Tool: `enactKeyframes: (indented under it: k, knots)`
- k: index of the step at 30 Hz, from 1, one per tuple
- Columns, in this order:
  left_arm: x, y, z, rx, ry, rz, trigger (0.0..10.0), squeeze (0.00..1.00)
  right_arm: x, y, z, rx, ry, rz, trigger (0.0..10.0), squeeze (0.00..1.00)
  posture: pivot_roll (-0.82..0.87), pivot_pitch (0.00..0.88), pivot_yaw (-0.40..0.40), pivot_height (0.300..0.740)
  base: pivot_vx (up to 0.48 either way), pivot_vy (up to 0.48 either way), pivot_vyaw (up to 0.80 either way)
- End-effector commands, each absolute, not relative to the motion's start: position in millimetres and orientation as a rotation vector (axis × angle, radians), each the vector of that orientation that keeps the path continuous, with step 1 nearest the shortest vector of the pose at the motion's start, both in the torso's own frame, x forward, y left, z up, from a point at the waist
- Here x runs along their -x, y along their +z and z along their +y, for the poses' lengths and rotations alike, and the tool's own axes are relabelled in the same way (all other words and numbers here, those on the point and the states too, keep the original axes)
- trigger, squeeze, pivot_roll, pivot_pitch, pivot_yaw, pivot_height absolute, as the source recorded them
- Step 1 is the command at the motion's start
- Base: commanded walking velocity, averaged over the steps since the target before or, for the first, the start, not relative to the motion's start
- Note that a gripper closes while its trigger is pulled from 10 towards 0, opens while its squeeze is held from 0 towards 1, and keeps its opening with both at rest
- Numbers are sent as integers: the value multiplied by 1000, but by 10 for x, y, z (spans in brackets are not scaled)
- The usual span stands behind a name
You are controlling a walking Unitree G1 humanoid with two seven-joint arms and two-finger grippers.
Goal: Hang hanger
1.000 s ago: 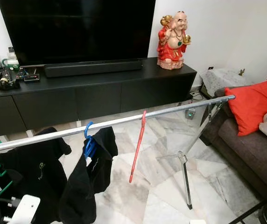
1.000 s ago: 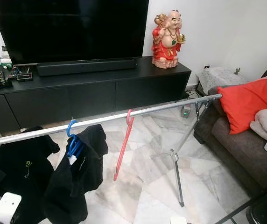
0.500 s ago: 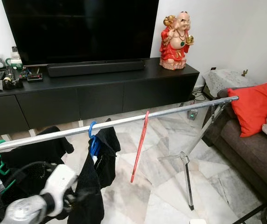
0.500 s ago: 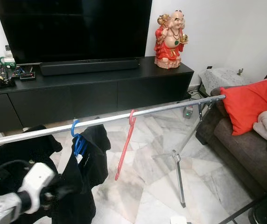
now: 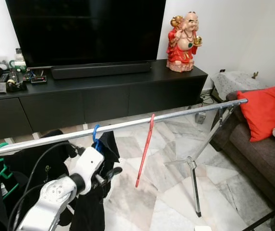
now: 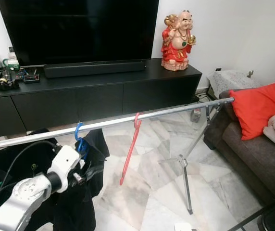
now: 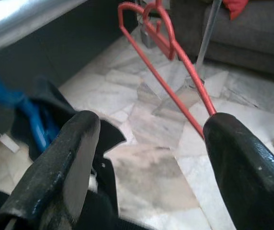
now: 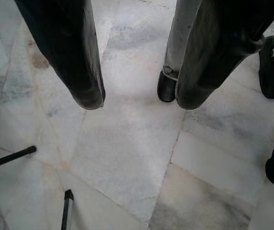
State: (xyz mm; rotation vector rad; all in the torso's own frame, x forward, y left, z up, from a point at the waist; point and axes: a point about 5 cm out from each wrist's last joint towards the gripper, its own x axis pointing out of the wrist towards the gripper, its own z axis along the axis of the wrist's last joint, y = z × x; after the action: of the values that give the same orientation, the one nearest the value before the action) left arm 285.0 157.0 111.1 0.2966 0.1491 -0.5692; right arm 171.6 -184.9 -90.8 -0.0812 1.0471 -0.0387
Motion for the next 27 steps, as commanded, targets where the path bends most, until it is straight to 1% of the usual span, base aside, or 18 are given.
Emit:
enactKeyframes:
  k: [1, 4, 9, 14, 16, 17, 18, 27]
  knots:
    - [-2883, 1126, 1480, -315, -576, 123, 10000, 0, -1729, -900, -1863, 81, -48, 1042, 10000, 0, 162, 0, -78, 740, 0, 0, 0]
    - [-2918, 1145, 1427, -329, -568, 99, 10000, 0, -1731, -900, -1861, 82, -52, 1042, 10000, 0, 160, 0, -76, 740, 0, 0, 0]
    - [-2914, 1064, 1402, -367, -592, 132, 10000, 0, -1732, -900, -1854, 81, -52, 1043, 10000, 0, 156, 0, -71, 740, 0, 0, 0]
    - [-2963, 988, 1423, -393, -527, 156, 10000, 0, -1731, -901, -1848, 81, -52, 1042, 10000, 0, 154, 0, -66, 740, 0, 0, 0]
    - [-3003, 989, 1425, -389, -480, 146, 10000, 0, -1733, -901, -1844, 81, -52, 1041, 10000, 0, 152, 0, -62, 740, 0, 0, 0]
    - [-3056, 996, 1437, -371, -408, 139, 10000, 0, -1731, -902, -1841, 79, -52, 1039, 10000, 0, 147, 0, -58, 740, 0, 0, 0]
    - [-3071, 998, 1435, -360, -392, 137, 10000, 0, -1731, -902, -1839, 78, -53, 1039, 10000, 0, 144, 0, -56, 740, 0, 0, 0]
    - [-3110, 1006, 1387, -343, -355, 124, 10000, 0, -1729, -904, -1830, 73, -60, 1039, 10000, 0, 141, 0, -53, 740, 0, 0, 0]
